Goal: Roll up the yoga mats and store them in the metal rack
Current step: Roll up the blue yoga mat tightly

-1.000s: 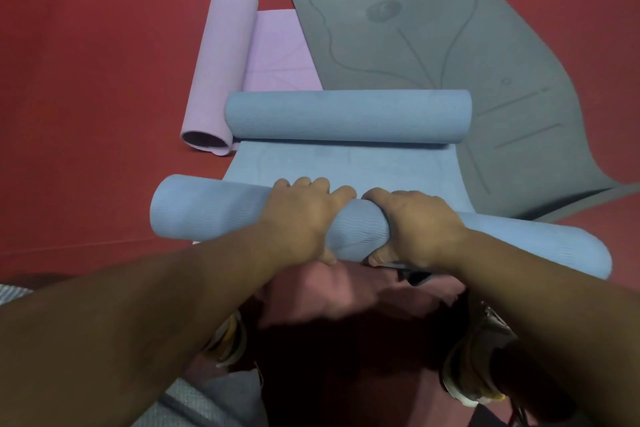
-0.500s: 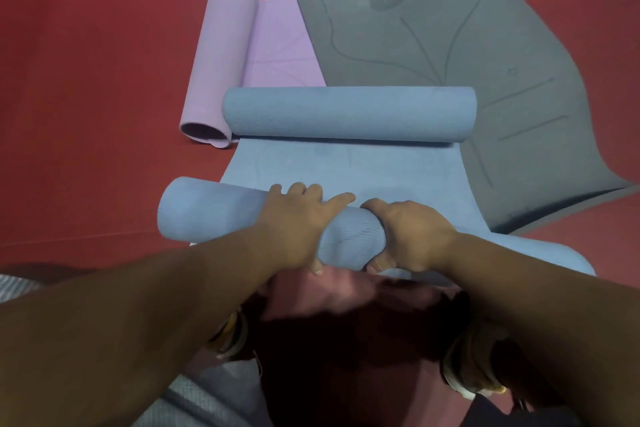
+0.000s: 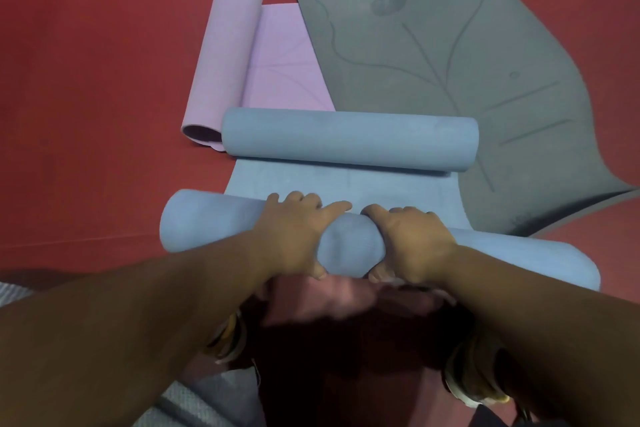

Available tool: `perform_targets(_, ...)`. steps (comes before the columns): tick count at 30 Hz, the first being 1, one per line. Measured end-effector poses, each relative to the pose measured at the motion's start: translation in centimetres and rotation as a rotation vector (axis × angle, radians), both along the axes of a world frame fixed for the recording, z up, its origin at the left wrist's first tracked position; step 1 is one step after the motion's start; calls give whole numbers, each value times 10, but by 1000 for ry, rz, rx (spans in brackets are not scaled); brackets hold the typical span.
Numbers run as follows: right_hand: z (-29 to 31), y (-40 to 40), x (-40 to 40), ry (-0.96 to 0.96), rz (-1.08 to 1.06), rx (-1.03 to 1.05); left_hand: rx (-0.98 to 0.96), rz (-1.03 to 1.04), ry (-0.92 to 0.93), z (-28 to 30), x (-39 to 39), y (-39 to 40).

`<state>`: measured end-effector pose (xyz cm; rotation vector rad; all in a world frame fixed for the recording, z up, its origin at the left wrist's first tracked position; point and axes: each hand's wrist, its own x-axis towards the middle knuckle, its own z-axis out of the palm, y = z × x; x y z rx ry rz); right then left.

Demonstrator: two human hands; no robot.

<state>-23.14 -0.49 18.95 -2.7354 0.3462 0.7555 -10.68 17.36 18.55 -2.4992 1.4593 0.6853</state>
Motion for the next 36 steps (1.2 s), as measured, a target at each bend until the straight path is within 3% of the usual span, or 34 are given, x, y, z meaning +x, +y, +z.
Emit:
perform_targets(3, 2, -3, 3, 42, -32, 76, 14, -45, -70, 2, -1, -1)
perform_targets(5, 1, 3, 1, 2, -6, 16, 17, -21, -64, 3, 1, -3)
perform_targets(12, -8, 12, -4, -102, 55, -121, 28, 107, 180, 4, 15, -3)
perform_targets(15, -17, 12, -4, -123, 46, -115, 26, 97, 158, -5, 10, -3)
perform_targets(20, -40, 11, 5, 68, -25, 56, 111, -56, -12, -26, 0, 8)
perform_targets(27, -78, 27, 11, 230, -34, 252, 312, -46, 72, -68, -11, 19)
perform_targets(33, -90, 25, 16, 344, -71, 276, 321, 29, 235, -83, -5, 9)
perform_targets(36, -90, 29, 10, 275, 60, 69, 335, 33, 334, -88, 8, 3)
